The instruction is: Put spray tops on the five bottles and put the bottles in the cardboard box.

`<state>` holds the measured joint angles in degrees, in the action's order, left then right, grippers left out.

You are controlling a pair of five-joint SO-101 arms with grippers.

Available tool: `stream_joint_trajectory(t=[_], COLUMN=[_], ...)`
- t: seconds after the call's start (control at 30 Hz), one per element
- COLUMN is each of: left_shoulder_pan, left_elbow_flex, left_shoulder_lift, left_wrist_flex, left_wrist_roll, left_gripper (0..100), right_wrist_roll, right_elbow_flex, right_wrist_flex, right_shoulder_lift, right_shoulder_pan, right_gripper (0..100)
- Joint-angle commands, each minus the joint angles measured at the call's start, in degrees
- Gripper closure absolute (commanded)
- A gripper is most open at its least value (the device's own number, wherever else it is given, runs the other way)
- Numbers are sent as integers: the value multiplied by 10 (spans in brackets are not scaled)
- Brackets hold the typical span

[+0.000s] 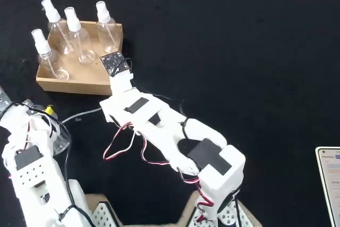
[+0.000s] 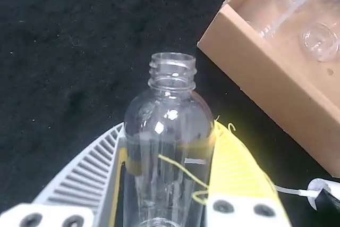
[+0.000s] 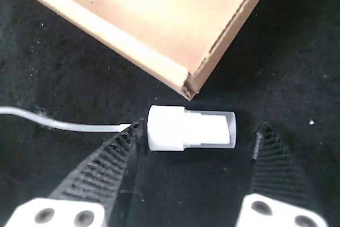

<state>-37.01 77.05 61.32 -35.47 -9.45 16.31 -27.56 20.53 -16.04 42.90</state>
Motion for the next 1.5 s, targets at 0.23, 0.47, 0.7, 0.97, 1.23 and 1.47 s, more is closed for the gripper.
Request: stream_joint_trajectory(t=[0.23, 0.47, 0.7, 0.97, 1.23, 1.47], left_shoulder_pan=[-8, -8, -8, -8, -8, -8], left_elbow_flex=[-4, -4, -4, -4, -4, -4], left_shoulder_lift=[10, 10, 10, 10, 10, 10], left_wrist_flex=[10, 10, 11, 11, 11, 11], left_wrist_roll=[-4, -4, -4, -4, -6, -4], left_gripper=[891, 891, 891, 891, 891, 891], right_wrist_roll=[0, -2, -145, -454, -736, -719], right_elbow_flex=[34, -7, -165, -245, -257, -245], right_wrist_flex=[30, 99, 120, 121, 125, 108], right_shoulder_lift=[7, 99, 266, 400, 385, 319], right_shoulder_pan=[-3, -24, -92, -293, -333, -283], right_gripper=[853, 853, 854, 854, 854, 852])
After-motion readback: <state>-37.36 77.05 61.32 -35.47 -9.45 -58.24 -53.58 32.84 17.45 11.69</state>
